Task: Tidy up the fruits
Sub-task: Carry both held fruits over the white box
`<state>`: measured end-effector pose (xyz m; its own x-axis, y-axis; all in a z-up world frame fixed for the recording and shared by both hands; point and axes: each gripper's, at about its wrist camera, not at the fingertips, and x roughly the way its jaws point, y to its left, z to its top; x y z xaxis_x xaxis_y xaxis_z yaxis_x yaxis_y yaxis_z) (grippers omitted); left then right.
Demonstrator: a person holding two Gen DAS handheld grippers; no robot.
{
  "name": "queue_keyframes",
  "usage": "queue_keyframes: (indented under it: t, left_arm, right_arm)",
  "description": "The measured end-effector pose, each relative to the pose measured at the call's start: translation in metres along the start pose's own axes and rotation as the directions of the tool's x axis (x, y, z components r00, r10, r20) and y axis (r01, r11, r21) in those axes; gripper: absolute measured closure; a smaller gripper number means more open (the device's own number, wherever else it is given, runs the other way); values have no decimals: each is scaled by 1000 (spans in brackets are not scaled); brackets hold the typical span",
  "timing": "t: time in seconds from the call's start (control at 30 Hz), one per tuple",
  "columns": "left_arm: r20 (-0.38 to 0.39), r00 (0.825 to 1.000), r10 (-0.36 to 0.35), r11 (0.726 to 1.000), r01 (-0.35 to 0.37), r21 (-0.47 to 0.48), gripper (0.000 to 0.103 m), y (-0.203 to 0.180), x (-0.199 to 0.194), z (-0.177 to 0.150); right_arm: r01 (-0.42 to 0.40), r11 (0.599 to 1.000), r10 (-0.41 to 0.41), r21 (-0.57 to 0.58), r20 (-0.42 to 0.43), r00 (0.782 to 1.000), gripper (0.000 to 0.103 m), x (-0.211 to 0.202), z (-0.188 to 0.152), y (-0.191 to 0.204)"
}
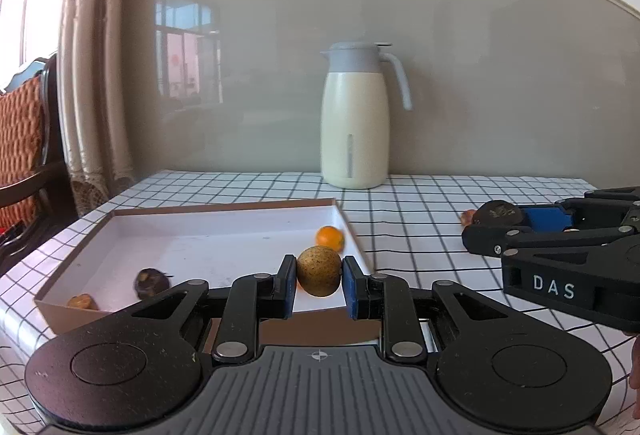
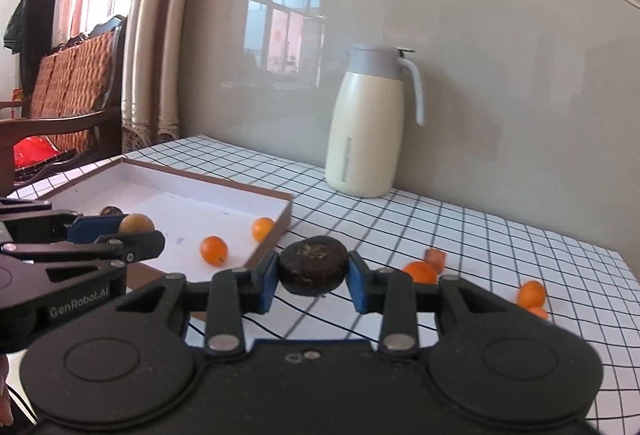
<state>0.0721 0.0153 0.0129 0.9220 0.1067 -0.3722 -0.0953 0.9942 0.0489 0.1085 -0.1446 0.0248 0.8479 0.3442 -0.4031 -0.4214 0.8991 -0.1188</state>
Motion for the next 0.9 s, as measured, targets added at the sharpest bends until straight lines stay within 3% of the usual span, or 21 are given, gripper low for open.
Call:
queue_keyframes:
  t: [0.9]
  left_arm:
    - [-3,990,144,987,-144,-69,79,86,-5,-8]
  right_arm:
    - [-127,991,127,-43,14,992,76,26,20,62]
